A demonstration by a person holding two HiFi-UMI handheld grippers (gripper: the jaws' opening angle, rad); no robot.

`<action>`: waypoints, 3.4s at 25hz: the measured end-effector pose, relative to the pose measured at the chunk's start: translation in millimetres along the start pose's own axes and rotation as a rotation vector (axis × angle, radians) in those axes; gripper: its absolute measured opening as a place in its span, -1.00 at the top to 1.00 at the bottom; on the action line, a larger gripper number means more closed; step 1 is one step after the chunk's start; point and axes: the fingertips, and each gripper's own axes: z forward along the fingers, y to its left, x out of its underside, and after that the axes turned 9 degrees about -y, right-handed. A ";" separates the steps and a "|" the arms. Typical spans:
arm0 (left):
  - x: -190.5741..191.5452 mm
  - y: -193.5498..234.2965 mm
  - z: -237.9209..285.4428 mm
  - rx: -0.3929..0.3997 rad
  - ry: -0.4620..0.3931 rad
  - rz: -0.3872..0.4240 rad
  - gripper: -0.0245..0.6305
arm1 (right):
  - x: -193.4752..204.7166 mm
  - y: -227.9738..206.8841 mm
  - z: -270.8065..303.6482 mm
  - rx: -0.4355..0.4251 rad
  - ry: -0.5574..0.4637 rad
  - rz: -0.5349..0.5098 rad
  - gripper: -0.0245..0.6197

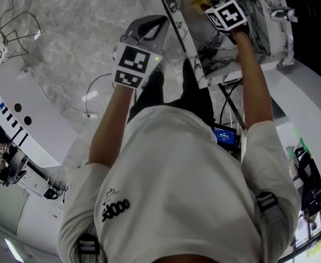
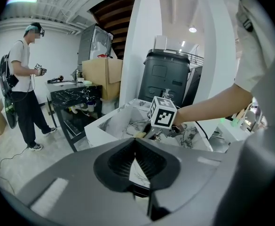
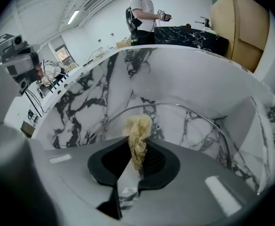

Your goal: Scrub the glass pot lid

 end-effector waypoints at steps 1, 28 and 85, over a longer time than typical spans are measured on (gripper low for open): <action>-0.6 -0.5 3.1 0.000 0.003 -0.001 0.89 | 0.5 -3.9 0.1 0.003 -0.002 0.004 0.78; -12.4 -38.4 24.3 0.071 0.002 0.053 0.89 | 85.2 -56.6 -55.0 0.200 0.086 0.114 0.78; -196.8 -50.9 -188.4 0.049 -0.522 0.404 0.89 | -132.7 206.5 -367.6 0.638 -0.823 -0.149 0.79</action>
